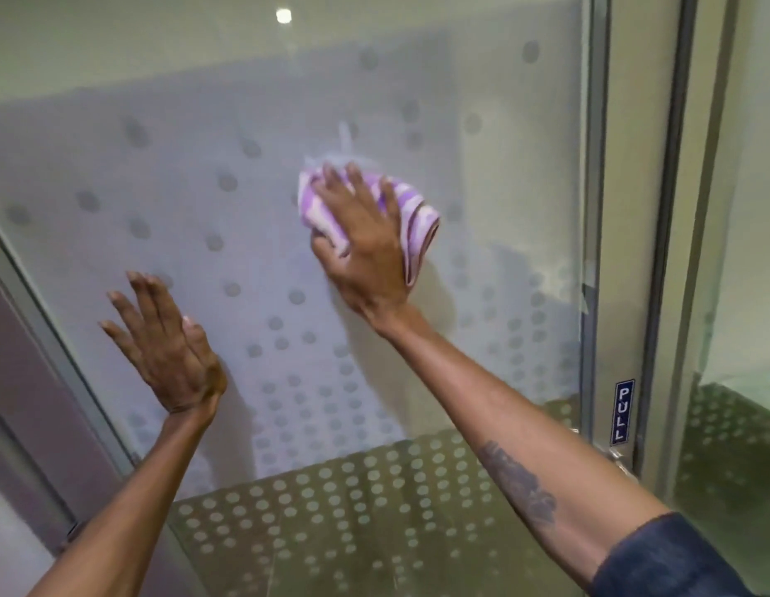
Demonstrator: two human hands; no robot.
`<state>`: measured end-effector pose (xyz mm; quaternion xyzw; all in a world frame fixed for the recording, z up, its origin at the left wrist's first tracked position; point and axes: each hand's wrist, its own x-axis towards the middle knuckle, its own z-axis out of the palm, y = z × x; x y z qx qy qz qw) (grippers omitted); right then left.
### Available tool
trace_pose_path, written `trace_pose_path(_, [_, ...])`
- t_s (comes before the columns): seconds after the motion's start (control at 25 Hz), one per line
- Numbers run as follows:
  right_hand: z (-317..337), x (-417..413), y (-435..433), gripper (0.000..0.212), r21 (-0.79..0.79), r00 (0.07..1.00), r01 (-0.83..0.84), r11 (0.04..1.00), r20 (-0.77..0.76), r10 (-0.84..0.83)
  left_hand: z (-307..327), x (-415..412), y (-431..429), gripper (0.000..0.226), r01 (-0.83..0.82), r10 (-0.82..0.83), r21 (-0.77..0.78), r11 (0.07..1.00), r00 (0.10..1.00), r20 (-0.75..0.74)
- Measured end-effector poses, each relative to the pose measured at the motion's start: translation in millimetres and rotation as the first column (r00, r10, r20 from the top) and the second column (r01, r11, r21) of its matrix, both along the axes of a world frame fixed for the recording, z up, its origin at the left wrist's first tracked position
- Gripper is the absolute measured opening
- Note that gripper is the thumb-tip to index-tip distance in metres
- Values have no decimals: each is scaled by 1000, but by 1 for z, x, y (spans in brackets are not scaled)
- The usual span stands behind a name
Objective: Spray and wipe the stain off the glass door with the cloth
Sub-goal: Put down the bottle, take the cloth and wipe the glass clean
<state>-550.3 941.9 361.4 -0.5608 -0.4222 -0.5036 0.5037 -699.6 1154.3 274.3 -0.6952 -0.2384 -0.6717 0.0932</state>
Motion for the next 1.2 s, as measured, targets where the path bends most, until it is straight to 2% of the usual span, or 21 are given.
trace_pose_path(0.08, [-28,-26,6,55,-167,985,-172,971,-13,173,2,-3,-2,61,15,-15,-18,1000,1000,-3])
trace_pose_path(0.16, [-50,-43,-1,53,-184,919,-360,915,-237,314,5,-5,-3,61,44,-44,-42,998,999,-11])
trace_pose_path(0.2, [-56,-50,-9,52,-133,839,-461,877,-388,382,6,-7,-4,61,66,-67,-58,996,998,-12])
trace_pose_path(0.24, [-59,-57,-18,49,-21,707,-583,813,-505,494,8,-9,-7,60,95,-96,-78,992,995,-11])
trace_pose_path(0.28, [-59,-64,-28,47,173,509,-706,687,-551,661,10,-11,-9,60,131,-133,-102,986,991,-17])
trace_pose_path(0.32, [-57,-70,-39,44,374,297,-766,523,-515,804,11,-15,-13,60,177,-182,-127,976,983,-31])
trace_pose_path(0.36, [-54,-77,-51,40,519,127,-764,384,-463,878,13,-20,-17,61,229,-238,-152,962,970,-47])
trace_pose_path(0.4, [-51,-84,-61,35,603,-1,-738,303,-449,894,16,-26,-23,61,277,-292,-181,944,955,-60])
trace_pose_path(0.52, [-50,-108,-82,14,704,-319,-684,192,-525,789,24,-44,-42,61,404,-439,-326,855,897,-39])
trace_pose_path(0.56, [-54,-115,-87,13,731,-383,-657,186,-536,752,25,-49,-52,62,449,-487,-374,812,873,-9])
trace_pose_path(0.64, [-63,-125,-93,19,773,-422,-595,220,-533,733,20,-58,-78,67,539,-581,-437,720,813,44])
trace_pose_path(0.72, [-70,-135,-98,27,812,-460,-546,207,-497,736,9,-67,-109,69,640,-712,-530,556,696,92])
trace_pose_path(0.76, [-71,-141,-101,30,830,-492,-534,163,-462,738,2,-70,-125,68,683,-773,-594,426,616,153])
trace_pose_path(0.8, [-72,-145,-103,30,843,-522,-525,118,-429,737,-5,-72,-140,66,713,-808,-653,257,529,259])
trace_pose_path(0.88, [-74,-154,-106,29,861,-554,-500,90,-398,731,-21,-77,-167,67,690,-761,-712,-134,389,520])
trace_pose_path(0.92, [-75,-159,-107,35,864,-554,-494,94,-397,732,-27,-79,-177,69,640,-712,-701,-314,329,620])
trace_pose_path(1.0, [-81,-165,-107,56,863,-541,-493,111,-404,738,-37,-83,-192,63,559,-610,-590,-582,179,771])
trace_pose_path(1.08, [-89,-171,-106,68,848,-474,-509,146,-418,775,-42,-89,-197,52,548,-448,-396,-737,42,893])
trace_pose_path(1.12, [-92,-172,-108,63,843,-435,-511,169,-424,795,-42,-92,-197,52,560,-376,-316,-766,8,926])
trace_pose_path(1.2, [-95,-175,-116,33,824,-367,-523,218,-448,815,-42,-97,-191,58,601,-343,-285,-747,19,939])
